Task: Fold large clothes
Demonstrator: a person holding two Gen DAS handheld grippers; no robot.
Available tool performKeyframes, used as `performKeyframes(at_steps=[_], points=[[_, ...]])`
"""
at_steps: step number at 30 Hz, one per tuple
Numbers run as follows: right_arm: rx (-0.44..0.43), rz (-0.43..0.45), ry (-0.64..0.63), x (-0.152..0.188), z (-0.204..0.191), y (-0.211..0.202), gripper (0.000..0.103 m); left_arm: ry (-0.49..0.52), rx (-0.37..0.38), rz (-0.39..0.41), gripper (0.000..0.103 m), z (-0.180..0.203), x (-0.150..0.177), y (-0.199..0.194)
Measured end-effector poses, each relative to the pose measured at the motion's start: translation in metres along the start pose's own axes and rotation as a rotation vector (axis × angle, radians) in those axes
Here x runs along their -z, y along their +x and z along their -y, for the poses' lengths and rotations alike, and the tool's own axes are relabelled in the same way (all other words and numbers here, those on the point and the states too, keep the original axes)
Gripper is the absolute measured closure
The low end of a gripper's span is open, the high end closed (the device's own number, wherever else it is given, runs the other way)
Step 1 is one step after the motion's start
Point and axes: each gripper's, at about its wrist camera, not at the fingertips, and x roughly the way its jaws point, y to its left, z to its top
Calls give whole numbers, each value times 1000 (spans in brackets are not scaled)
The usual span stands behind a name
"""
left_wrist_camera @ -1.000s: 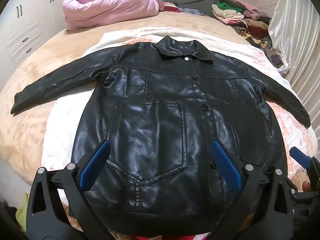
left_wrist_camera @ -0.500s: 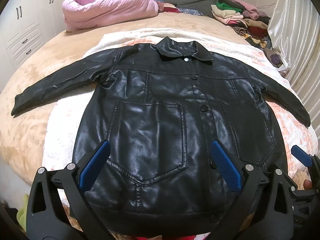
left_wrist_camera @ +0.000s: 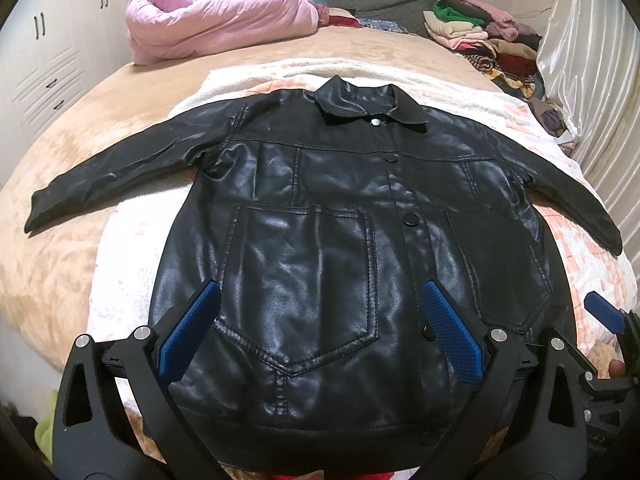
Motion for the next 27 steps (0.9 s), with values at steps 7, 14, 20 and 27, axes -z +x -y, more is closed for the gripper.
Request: performKeyframes(at_steps=[7,14,20,27], points=[[-1,2,1,-1,1,1,4,5,3,2,9,-2,-3,0],[5,3,3,-1,1,2,4,8,1,-2,9,-2,-5,2],[4,0,11,-2,3,3,4,13,-7,-6,9,-1,-6,4],[-15,-16,28,-14,8,10,4,0,-10,-13,9,1,-12,11]])
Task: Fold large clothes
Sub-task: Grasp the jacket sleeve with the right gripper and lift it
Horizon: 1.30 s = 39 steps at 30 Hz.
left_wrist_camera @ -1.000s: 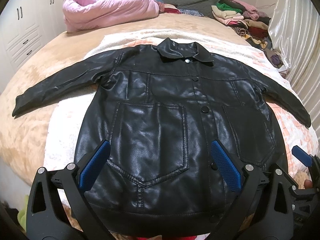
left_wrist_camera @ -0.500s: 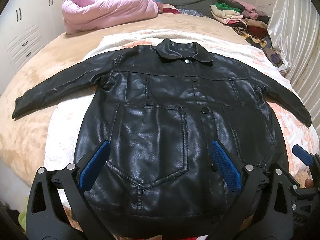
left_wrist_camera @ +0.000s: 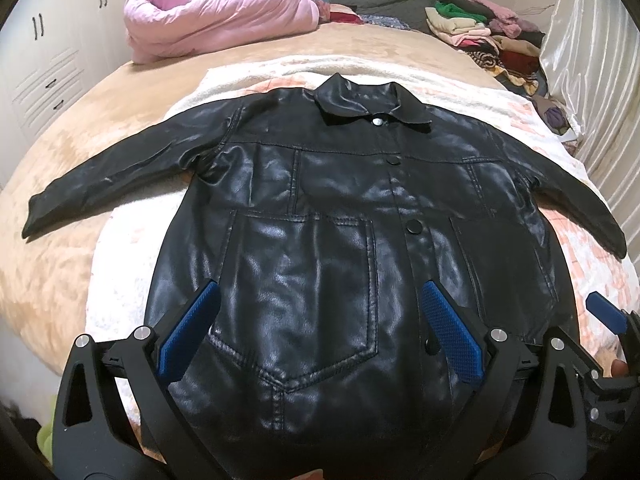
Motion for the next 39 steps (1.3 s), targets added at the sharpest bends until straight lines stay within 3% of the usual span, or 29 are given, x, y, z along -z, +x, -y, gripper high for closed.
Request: performKeyframes(at_steps=[10,19,27,35,39], points=[[-18,26,44,-53,20,16,4,-35,41,-4,9,3,-36,18],[11,63,107,-92,57,31,4,-45,9,-21,9,7,-77,50],[80,53,198,-104,107,55,4,-112,44,-39,9,5,-113,81],[160,44,369,-102,179,76,4,-91,103,-38,9,22,-144,114],[216,46,468,-98,218,81,4,-84,97,-62,9,31,-156,138]])
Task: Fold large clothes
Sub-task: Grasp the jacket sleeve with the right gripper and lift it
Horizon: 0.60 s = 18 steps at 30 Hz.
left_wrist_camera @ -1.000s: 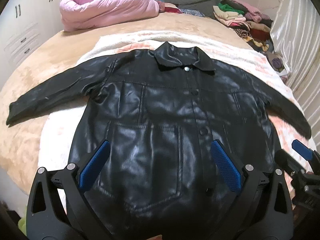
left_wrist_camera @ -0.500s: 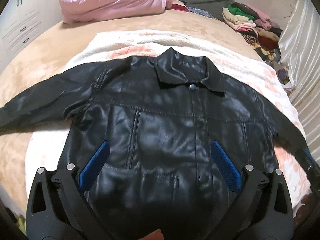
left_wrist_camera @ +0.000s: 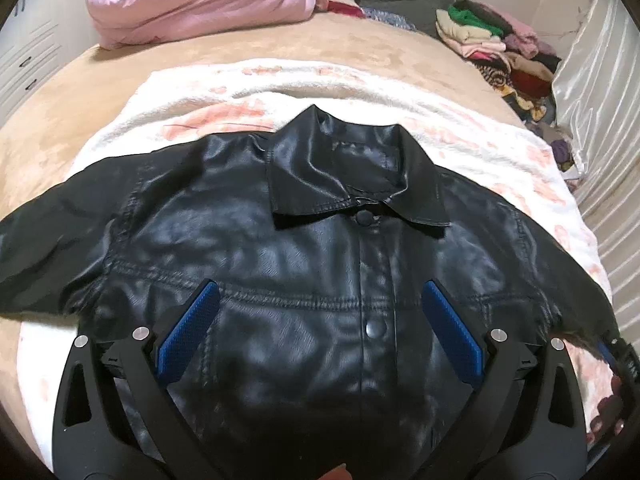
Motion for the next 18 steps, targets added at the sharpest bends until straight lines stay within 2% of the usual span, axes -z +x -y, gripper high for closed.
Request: performKeyframes(at_steps=[4,13,18], points=[[60,13,125,-10,43,8,4,3,-1,-18,9,5,-7,18],[196,70,451,-9,143,2,4,74,-63,-30,9,27,-15,43],[205,76,571,-8,184,8,4,123,-63,-31,9,42,-19,54]])
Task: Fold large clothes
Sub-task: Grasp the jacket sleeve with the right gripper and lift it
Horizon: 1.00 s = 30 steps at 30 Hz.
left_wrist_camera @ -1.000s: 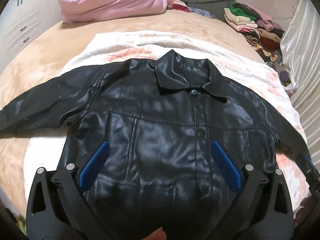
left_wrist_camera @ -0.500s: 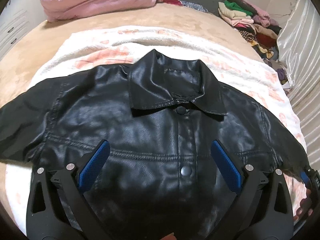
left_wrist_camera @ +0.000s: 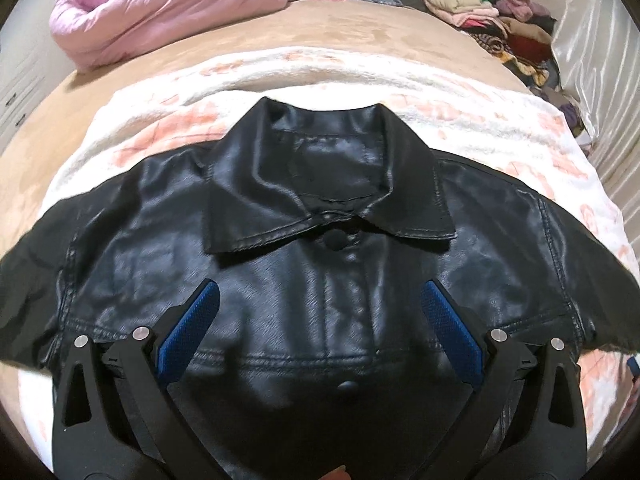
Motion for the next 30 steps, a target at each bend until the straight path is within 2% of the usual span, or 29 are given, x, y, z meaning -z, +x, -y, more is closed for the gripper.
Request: performKeyframes(at_steps=[4,8,9,10,11,12,13,15,24,26,30], points=[[-15,2,97,-17,21,16,4,20,7,1,9,8,-6,6],[-58,52,210,-32,34,24,4,23,-18,2,9,9,-9,12],[-70,66,254,-36,39,26,9,19,-19,1,9,8,-9,12],[-71,72,272,-37,38,26,19,15,-18,1,9,7,-8,12],[-77,82,282,-40,39,25,53,10,-14,0,9,6,-7,10],[-88,87,289,-41,39,24,74,10,-7,0,9,5,-7,9],[-114,83,291,-45,37,23,76,11,-5,-1,9,4,-6,7],[-157,105,260,-48,29,14,87,12,-5,-5,9,3,-5,5],[-344,198,30,-66,-30,-32,95,-11,14,-2,9,-6,-12,-13],[-398,221,-44,-67,-54,-47,96,-11,11,29,9,-10,-14,-22],[-486,243,-176,-60,-102,-73,97,-36,29,39,9,-28,-20,-34]])
